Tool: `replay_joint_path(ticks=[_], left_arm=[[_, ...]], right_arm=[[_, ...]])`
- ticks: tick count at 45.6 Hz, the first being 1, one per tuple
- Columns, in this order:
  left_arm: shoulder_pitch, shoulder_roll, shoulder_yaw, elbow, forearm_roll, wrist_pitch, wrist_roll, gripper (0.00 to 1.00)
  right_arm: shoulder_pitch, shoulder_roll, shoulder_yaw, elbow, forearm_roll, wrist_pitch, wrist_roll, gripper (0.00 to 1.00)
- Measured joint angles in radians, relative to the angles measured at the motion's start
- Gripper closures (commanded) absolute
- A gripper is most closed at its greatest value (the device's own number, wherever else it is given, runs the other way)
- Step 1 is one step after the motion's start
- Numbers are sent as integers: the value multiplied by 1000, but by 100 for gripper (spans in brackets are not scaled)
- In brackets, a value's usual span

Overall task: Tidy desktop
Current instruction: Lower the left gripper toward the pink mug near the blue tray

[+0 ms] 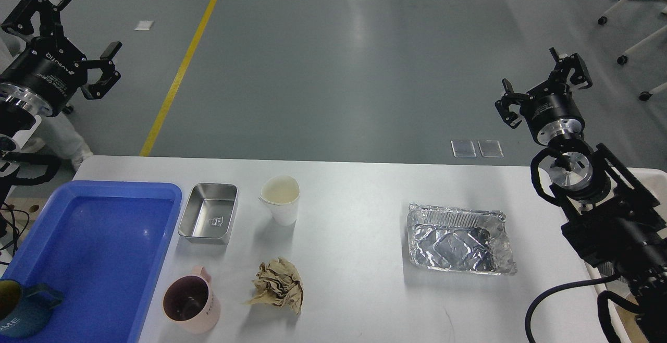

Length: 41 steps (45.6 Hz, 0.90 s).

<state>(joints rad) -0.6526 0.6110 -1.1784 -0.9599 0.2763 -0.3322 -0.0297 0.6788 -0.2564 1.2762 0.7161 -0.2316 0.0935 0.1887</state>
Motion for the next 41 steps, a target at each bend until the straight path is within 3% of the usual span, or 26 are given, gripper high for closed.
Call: replay_joint_path(ticks=[9, 18, 21, 29, 41], left_arm=[[4, 138, 172, -156, 178, 228, -5, 3], [33, 273, 323, -348, 446, 313, 12, 5], [45, 339, 372, -428, 514, 317, 39, 5], [45, 504, 505, -588, 649, 252, 154, 5], [53, 669, 536, -618, 708, 5, 164, 8]], right_arm=[[-3, -1, 0, 3, 0, 0, 0, 0], [-4, -1, 0, 4, -1, 0, 1, 0], [-6, -1, 0, 5, -1, 0, 1, 0], [-7, 0, 1, 5, -2, 3, 2, 0], [-16, 2, 0, 5, -3, 3, 2, 0]])
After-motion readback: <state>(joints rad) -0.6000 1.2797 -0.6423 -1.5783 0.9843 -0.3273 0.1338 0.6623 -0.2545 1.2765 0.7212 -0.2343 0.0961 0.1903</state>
